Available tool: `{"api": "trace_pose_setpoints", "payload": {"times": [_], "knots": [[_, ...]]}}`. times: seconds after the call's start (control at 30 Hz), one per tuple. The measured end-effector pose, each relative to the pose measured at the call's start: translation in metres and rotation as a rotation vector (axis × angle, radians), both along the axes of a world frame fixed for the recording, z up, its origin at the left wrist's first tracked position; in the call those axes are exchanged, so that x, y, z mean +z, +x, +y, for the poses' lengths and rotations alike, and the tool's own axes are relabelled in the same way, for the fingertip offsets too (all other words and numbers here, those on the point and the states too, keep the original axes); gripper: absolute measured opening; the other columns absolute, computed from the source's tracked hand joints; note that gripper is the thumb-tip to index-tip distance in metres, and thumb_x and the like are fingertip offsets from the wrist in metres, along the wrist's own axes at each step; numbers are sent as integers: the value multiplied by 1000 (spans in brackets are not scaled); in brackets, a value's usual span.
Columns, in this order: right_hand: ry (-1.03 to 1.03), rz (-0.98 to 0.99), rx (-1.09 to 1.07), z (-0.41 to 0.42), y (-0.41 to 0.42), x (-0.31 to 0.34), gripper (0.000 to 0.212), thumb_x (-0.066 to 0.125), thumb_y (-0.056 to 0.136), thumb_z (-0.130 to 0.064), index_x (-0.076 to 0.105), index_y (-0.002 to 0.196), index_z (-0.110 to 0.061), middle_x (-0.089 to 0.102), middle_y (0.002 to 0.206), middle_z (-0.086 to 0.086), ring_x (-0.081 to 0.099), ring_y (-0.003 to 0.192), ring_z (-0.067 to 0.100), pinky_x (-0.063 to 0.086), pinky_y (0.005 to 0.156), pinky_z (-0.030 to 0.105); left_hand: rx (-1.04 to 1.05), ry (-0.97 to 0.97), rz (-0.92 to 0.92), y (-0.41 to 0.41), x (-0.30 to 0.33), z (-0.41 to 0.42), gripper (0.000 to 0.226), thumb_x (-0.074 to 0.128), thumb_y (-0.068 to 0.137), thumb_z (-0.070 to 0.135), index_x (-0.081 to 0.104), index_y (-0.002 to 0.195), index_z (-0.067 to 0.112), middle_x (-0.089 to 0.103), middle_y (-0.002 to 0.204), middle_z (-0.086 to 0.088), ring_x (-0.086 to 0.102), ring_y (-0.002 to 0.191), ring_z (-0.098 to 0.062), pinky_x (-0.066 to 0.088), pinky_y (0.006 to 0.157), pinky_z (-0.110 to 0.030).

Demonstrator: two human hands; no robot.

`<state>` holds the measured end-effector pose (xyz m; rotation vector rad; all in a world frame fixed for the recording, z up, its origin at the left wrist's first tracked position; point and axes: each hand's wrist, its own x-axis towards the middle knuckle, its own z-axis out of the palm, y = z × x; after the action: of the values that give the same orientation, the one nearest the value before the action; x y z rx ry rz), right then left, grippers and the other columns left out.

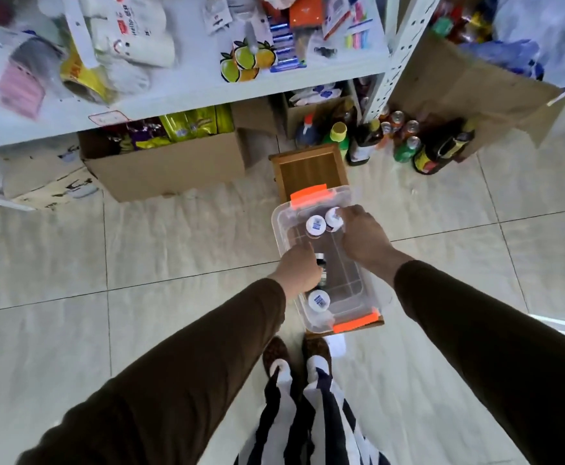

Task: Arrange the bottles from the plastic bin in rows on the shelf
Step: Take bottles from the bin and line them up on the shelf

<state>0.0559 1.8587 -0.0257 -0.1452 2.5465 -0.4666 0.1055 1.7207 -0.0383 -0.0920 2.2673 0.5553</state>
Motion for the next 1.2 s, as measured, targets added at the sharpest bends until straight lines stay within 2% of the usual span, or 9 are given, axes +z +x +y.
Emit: {"api": "trace_pose_setpoints", "payload": {"times": [0.1,0.3,0.43,0.53,0.67,0.77,0.83,1.0,1.2], "knots": [[30,1,67,-2,-7,-28,45,49,89,-5,48,134,-8,43,138,17,50,117,40,43,94,41,17,-56,-4,-6,-32,18,47,49,101,18,39,140,-7,46,142,-26,47,130,-39,38,106,-39],[195,38,202,-11,-18,-75,65,63,87,-13,32,144,-8,39,140,19,45,124,41,47,93,46,82,-127,-38,-21,-94,36,56,52,100,30,37,144,-1,46,145,-20,45,135,-34,39,109,-37],[325,149,244,-17,-24,-90,50,47,96,-6,34,144,-6,39,141,19,49,121,35,51,88,41,136,-172,-33,-24,-122,36,74,57,94,49,36,145,-2,48,141,-18,47,131,-31,44,105,-38],[336,181,287,-17,-27,-99,44,39,98,-6,36,142,-5,50,131,18,53,116,33,50,82,38,88,-161,-36,-25,-131,37,55,57,94,47,55,131,6,60,127,-12,57,119,-29,47,102,-38],[326,140,335,-14,-26,-96,41,43,98,-12,40,139,-7,59,121,17,57,109,34,50,79,39,29,-151,-8,-27,-118,36,35,56,97,24,55,128,8,62,126,-11,57,122,-30,42,102,-36],[264,64,300,-9,-23,-76,35,46,97,-13,49,132,-9,58,120,16,56,109,33,45,76,38,63,-72,38,-27,-94,31,45,56,96,15,43,139,8,61,128,-13,59,118,-32,46,93,-36],[178,55,295,-3,-22,-57,38,51,92,-11,47,131,-10,57,117,16,56,106,34,42,71,38,70,-23,78,-25,-73,22,49,60,94,18,42,140,9,60,128,-14,60,115,-34,47,91,-37],[-43,46,233,13,-34,21,33,59,89,-14,56,121,-16,63,113,9,61,101,29,48,79,35,163,181,74,-36,15,-16,31,67,91,19,51,115,11,59,102,-4,60,94,-24,40,71,-28],[-327,51,255,5,-58,169,45,64,92,-12,54,135,-11,50,93,-4,47,89,15,31,76,23,370,383,167,-51,169,-79,35,72,88,14,56,119,13,61,113,-10,54,93,-19,41,73,-28]]}}
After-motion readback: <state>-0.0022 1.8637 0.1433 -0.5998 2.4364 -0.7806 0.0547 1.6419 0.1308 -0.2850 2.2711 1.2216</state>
